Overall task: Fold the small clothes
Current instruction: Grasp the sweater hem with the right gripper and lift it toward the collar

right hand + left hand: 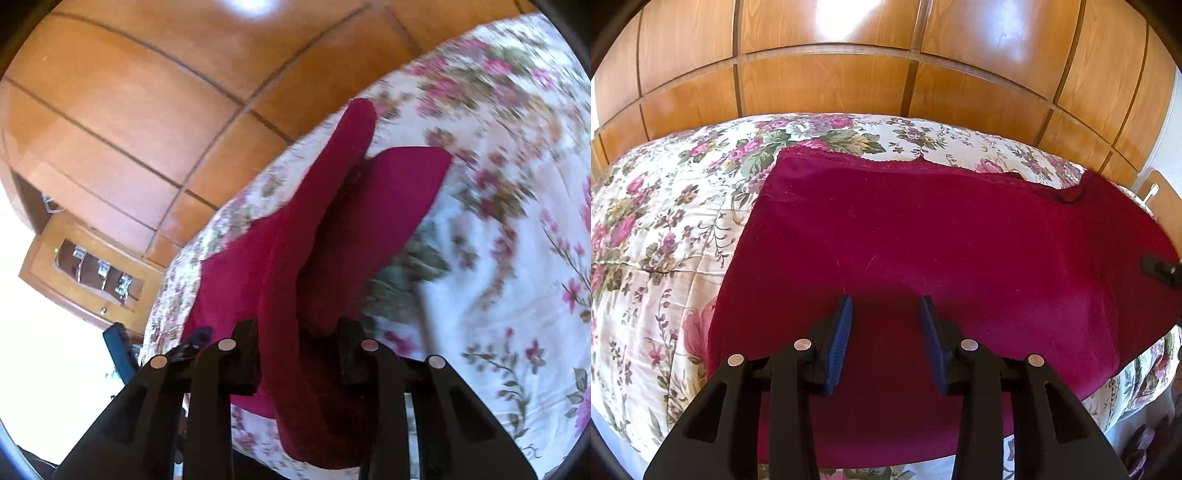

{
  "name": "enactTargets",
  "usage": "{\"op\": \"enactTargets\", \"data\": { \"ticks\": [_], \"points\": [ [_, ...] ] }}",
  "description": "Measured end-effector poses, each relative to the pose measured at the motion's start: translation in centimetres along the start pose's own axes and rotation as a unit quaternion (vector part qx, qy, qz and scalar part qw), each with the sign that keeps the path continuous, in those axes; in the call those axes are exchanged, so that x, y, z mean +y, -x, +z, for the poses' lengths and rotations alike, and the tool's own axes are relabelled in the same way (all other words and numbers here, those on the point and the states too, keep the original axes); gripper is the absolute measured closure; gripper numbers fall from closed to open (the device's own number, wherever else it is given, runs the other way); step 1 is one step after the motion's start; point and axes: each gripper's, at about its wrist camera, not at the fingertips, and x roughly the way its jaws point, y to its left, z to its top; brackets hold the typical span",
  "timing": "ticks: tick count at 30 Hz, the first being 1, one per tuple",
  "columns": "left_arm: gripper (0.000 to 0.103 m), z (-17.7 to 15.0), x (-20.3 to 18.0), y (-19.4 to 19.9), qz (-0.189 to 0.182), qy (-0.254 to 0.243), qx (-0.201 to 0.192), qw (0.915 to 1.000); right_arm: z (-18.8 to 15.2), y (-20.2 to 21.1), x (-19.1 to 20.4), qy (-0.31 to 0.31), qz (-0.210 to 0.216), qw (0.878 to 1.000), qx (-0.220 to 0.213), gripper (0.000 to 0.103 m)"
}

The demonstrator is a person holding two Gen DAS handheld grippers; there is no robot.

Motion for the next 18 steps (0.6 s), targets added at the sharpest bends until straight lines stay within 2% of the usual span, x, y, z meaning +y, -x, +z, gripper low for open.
{"op": "enactTargets", "data": {
  "ticks": [9,18],
  "points": [
    [0.066,0.1,0.6,0.1,-0.014,0.006,-0.002,0.9999,1.2,-1.0,6.4,0.060,0.030,0.998,0.002,0.078],
    [0.066,0.2,1.1,0.4,-0.031,0.013,-0.001,0.9994,1.1,-6.5,13.2,0.123,0.058,0.990,0.043,0.078]
  ]
}}
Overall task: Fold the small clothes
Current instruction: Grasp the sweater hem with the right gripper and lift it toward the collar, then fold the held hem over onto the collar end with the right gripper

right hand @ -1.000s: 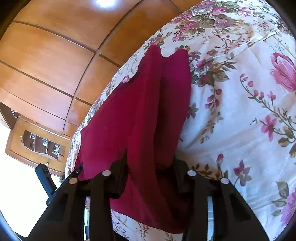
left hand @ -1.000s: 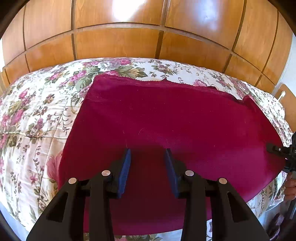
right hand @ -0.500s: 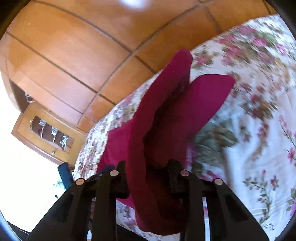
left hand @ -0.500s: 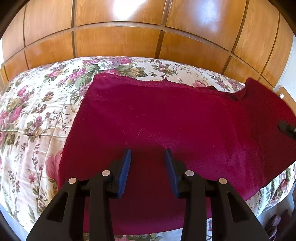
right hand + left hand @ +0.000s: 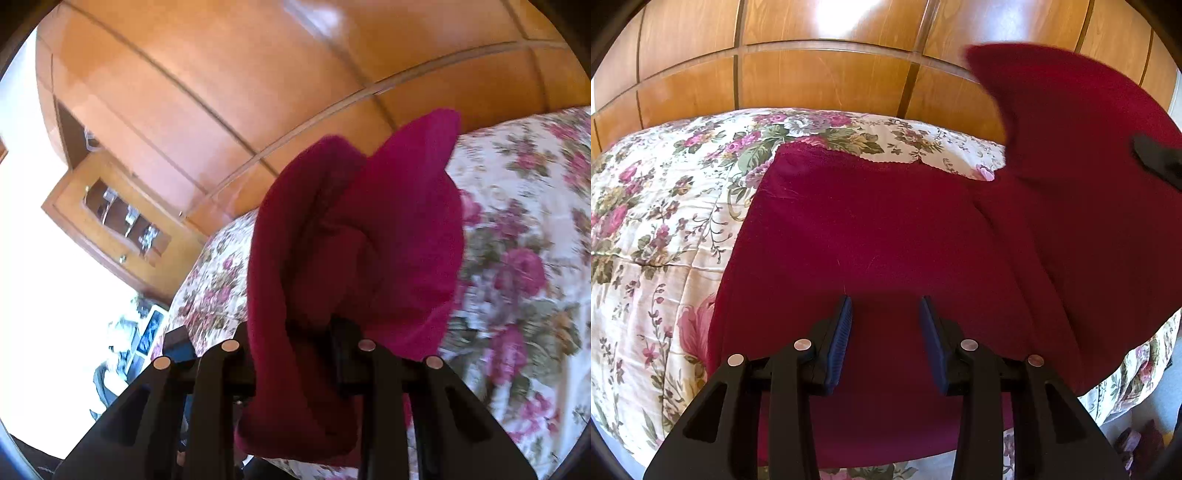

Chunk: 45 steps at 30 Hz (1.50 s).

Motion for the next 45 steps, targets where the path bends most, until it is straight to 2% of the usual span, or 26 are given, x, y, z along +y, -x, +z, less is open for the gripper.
{"op": "enactTargets", "data": {
  "ticks": [5,10,12,13,14,16,20,26,28,30,31,33,36,37,41,45],
  "points": [
    [0.066,0.1,0.4,0.8,0.001,0.008,-0.005,1.0000,-0.4,-3.2,1.9,0.030,-0.008,0.999,0.030,0.078],
    [0.066,0.1,1.7,2.9,0.019,0.025,-0.020,0.9993,-0.8,-5.3,2.8,0.042,-0.017,0.998,0.049,0.078],
    [0.066,0.0,3.3,4.0,0.014,0.050,-0.024,0.9984,-1.0,-5.8,3.8,0.055,-0.026,0.997,0.053,0.078],
    [0.062,-0.1,4.2,4.4,0.011,0.063,-0.023,0.9977,-1.1,-6.2,4.3,0.065,-0.032,0.996,0.056,0.078],
    [0.054,-0.2,5.4,4.9,0.004,0.084,-0.022,0.9962,-1.1,-6.7,4.8,0.073,-0.035,0.995,0.059,0.078],
    [0.054,-0.2,7.3,5.6,-0.005,0.110,-0.029,0.9935,-1.8,-8.0,5.9,0.093,-0.042,0.992,0.069,0.078],
    [0.054,0.1,11.1,7.4,-0.065,0.167,-0.040,0.9831,-3.7,-11.3,7.4,0.126,-0.056,0.985,0.099,0.078],
    [0.054,1.2,13.3,7.5,-0.154,0.218,-0.038,0.9629,-6.7,-15.2,7.9,0.180,-0.093,0.971,0.129,0.076],
    [0.054,1.8,13.2,7.0,-0.168,0.222,-0.030,0.9602,-7.2,-15.2,8.3,0.201,-0.092,0.967,0.123,0.068],
    [0.054,2.5,12.7,6.7,-0.176,0.219,-0.025,0.9596,-7.8,-14.7,8.6,0.209,-0.070,0.968,0.116,0.049],
    [0.052,2.9,12.4,6.5,-0.179,0.216,-0.023,0.9595,-8.0,-14.2,8.8,0.209,-0.051,0.970,0.113,0.047],
    [0.037,3.6,12.0,5.8,-0.198,0.213,-0.009,0.9566,-8.2,-12.9,9.0,0.202,-0.019,0.973,0.112,0.040],
    [0.037,4.3,11.7,4.8,-0.197,0.217,0.013,0.9560,-8.3,-10.5,8.5,0.183,0.023,0.976,0.114,0.039],
    [0.037,4.4,11.7,4.5,-0.193,0.215,0.018,0.9572,-8.5,-9.6,8.1,0.178,0.024,0.977,0.112,0.039],
    [0.036,5.3,10.8,4.3,-0.190,0.197,0.032,0.9613,-9.0,-6.3,5.3,0.154,-0.004,0.983,0.100,0.039],
    [0.036,5.6,9.6,2.8,-0.156,0.169,0.075,0.9703,-9.6,-2.9,2.1,0.114,-0.040,0.990,0.075,0.038]
  ]
}}
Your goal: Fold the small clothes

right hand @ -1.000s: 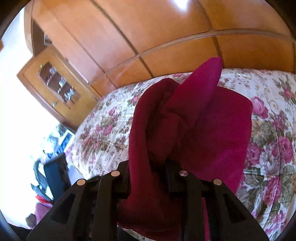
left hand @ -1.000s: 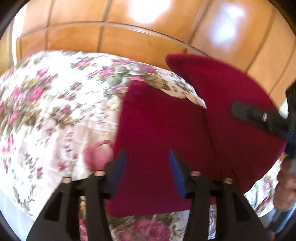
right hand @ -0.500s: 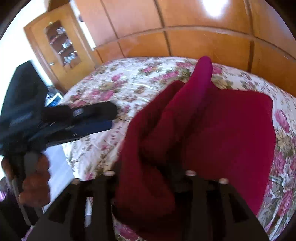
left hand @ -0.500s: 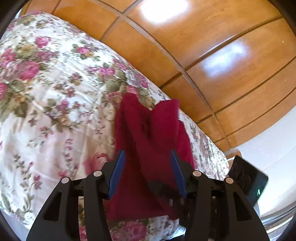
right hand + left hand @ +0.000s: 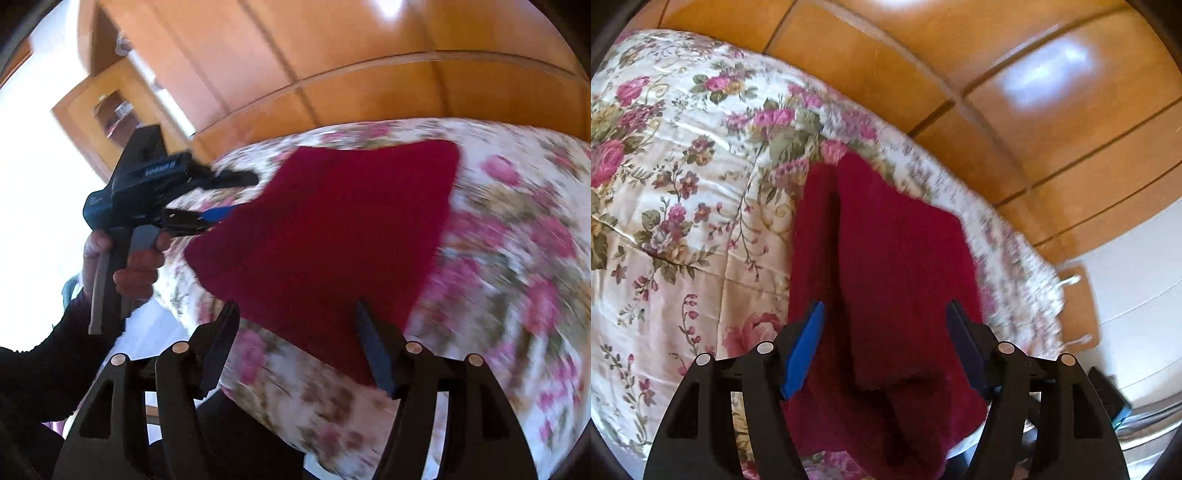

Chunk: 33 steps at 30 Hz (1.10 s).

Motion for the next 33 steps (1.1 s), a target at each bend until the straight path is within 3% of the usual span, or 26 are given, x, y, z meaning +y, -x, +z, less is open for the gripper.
{"op": "enactTargets", "data": {
  "ticks": [4,6,8,9,11,15,18,21,24,28,31,33],
  "points": [
    [0.039,-0.3,-0.9,-1.5,0.019,-0.015,0.023,0.9994,-1.3,1.0,-1.9,-0.022,-0.044,0.999,-0.003,0.039],
    [0.062,-0.4,-1.7,-1.9,0.035,-0.034,0.026,0.9985,-1.6,1.0,-2.4,-0.029,-0.060,0.998,0.000,0.048],
    [0.076,-0.6,-2.8,-1.7,0.062,-0.068,0.015,0.9956,-1.6,1.2,-2.6,-0.031,-0.063,0.998,-0.005,0.056],
    [0.081,-0.6,-3.3,-1.5,0.068,-0.080,0.007,0.9944,-1.5,1.2,-2.3,-0.027,-0.063,0.998,-0.011,0.062],
    [0.083,-0.7,-3.7,-0.2,0.071,-0.095,-0.016,0.9929,-1.2,1.4,-1.4,-0.005,-0.065,0.998,-0.020,0.063],
    [0.085,-1.2,-2.2,1.5,0.086,-0.092,-0.037,0.9914,-1.0,-0.1,0.1,0.022,-0.053,0.998,-0.009,0.063],
    [0.085,-2.2,0.8,-0.2,0.137,-0.079,-0.015,0.9874,-1.5,-2.0,0.7,0.028,-0.051,0.998,0.016,0.063],
    [0.084,-2.8,2.5,-1.3,0.148,-0.067,-0.024,0.9863,-2.2,-3.5,1.4,0.039,-0.054,0.997,0.033,0.063],
    [0.077,-2.5,1.5,-0.4,0.168,-0.060,-0.043,0.9830,-2.4,-3.9,1.7,0.051,-0.077,0.995,0.036,0.063],
    [0.077,-3.1,-2.3,2.4,0.200,-0.110,-0.110,0.9674,-1.9,-3.4,1.5,0.053,-0.075,0.995,0.041,0.062],
    [0.077,-3.8,-4.8,3.7,0.184,-0.149,-0.151,0.9597,-1.3,-2.0,1.0,0.047,-0.060,0.996,0.042,0.051],
    [0.077,-4.0,-5.9,3.1,0.191,-0.174,-0.156,0.9533,-0.4,-0.5,0.5,0.041,-0.065,0.997,0.027,0.046]
  ]
}}
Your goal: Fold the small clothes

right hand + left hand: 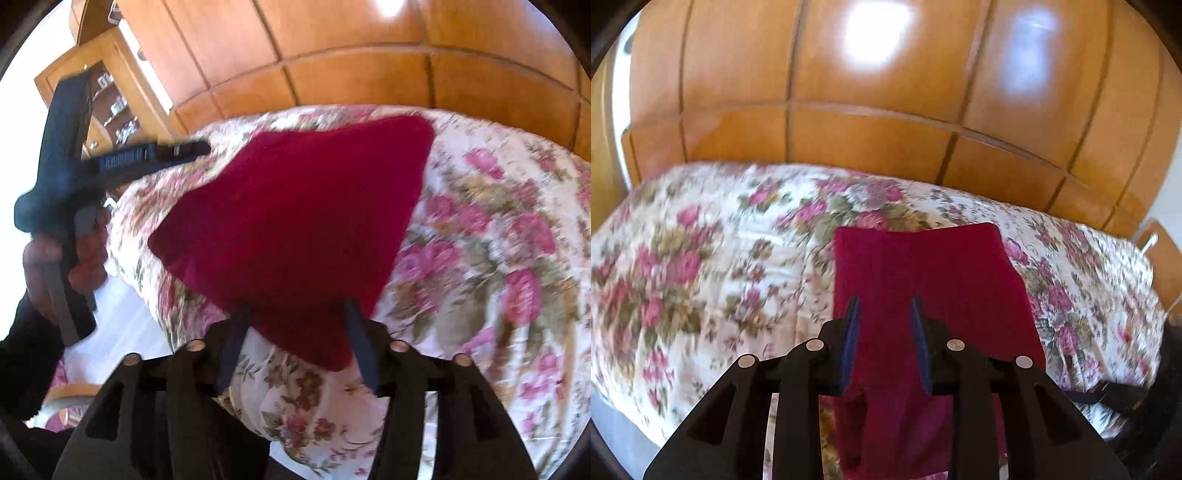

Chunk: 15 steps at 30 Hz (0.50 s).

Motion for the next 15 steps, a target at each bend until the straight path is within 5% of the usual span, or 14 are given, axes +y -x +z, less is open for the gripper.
{"op": "enactTargets", "data": {
  "ticks": [9,15],
  "points": [
    [0.077,-1.7,-0.1,-4.6,0.010,0.002,0.038,0.9992,7.1,-1.2,-3.4,-0.081,-0.027,0.995,-0.047,0.041],
    [0.077,-3.4,0.7,-5.6,0.010,0.006,0.035,0.9993,10.6,-8.3,-4.3,-0.086,-0.070,0.994,0.000,0.040]
  ]
}}
